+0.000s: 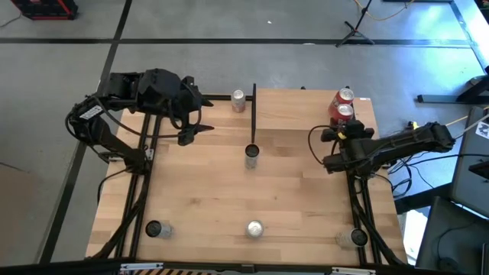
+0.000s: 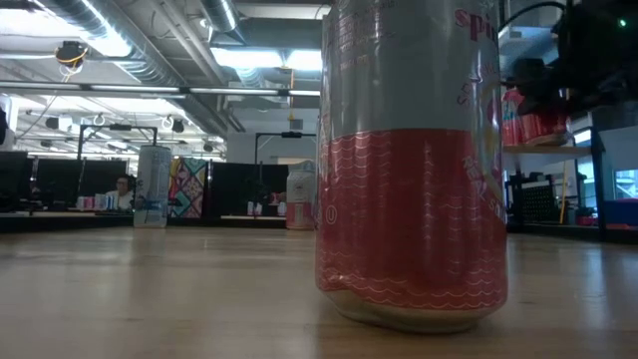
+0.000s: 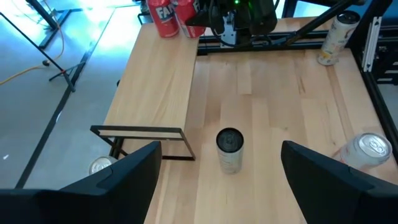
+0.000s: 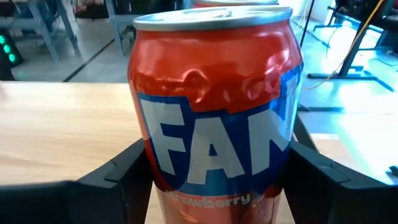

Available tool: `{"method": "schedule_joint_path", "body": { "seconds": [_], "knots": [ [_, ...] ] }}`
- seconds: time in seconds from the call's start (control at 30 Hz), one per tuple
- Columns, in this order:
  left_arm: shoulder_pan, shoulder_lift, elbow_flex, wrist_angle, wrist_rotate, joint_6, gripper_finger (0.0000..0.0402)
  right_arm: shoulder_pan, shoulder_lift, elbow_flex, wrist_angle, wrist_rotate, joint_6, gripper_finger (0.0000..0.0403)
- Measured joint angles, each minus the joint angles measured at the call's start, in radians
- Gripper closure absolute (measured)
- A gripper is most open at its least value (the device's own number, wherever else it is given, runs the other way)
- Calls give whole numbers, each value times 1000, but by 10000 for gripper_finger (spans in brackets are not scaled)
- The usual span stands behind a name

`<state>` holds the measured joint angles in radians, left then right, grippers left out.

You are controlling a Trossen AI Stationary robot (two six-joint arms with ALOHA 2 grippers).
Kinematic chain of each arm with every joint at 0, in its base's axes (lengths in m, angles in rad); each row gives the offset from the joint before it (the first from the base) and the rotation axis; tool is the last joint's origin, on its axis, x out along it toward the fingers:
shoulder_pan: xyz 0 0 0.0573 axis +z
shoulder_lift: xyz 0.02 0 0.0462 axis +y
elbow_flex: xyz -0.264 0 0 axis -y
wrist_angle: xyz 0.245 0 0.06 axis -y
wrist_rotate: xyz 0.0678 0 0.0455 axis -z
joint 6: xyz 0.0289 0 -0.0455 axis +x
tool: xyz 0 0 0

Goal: Place canned beverage on shelf
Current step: Put the red soda can on the shelf aligned with the other red soda can

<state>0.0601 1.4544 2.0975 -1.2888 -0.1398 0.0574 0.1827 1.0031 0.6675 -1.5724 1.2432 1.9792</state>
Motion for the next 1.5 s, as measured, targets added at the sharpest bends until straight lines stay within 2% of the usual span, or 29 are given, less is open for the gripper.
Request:
{"method": "schedule_joint_path", "body": {
  "seconds": [0.13,0.43,0.8,1.13,1.23,1.5],
  "knots": [
    [1,0,0,0,0,0,82,0,0,-36,-1,24,57,139],
    [2,0,0,3,-8,5,82,0,2,-40,0,38,59,139],
    [5,0,0,5,1,5,82,-21,2,-41,2,10,29,66],
    [5,0,0,5,3,5,82,-20,-1,-41,2,-32,29,55],
    [5,0,0,5,3,5,82,-20,-2,-11,1,-42,20,55],
    [5,0,0,5,3,5,82,-20,-2,96,2,-56,-131,54]
  ]
}}
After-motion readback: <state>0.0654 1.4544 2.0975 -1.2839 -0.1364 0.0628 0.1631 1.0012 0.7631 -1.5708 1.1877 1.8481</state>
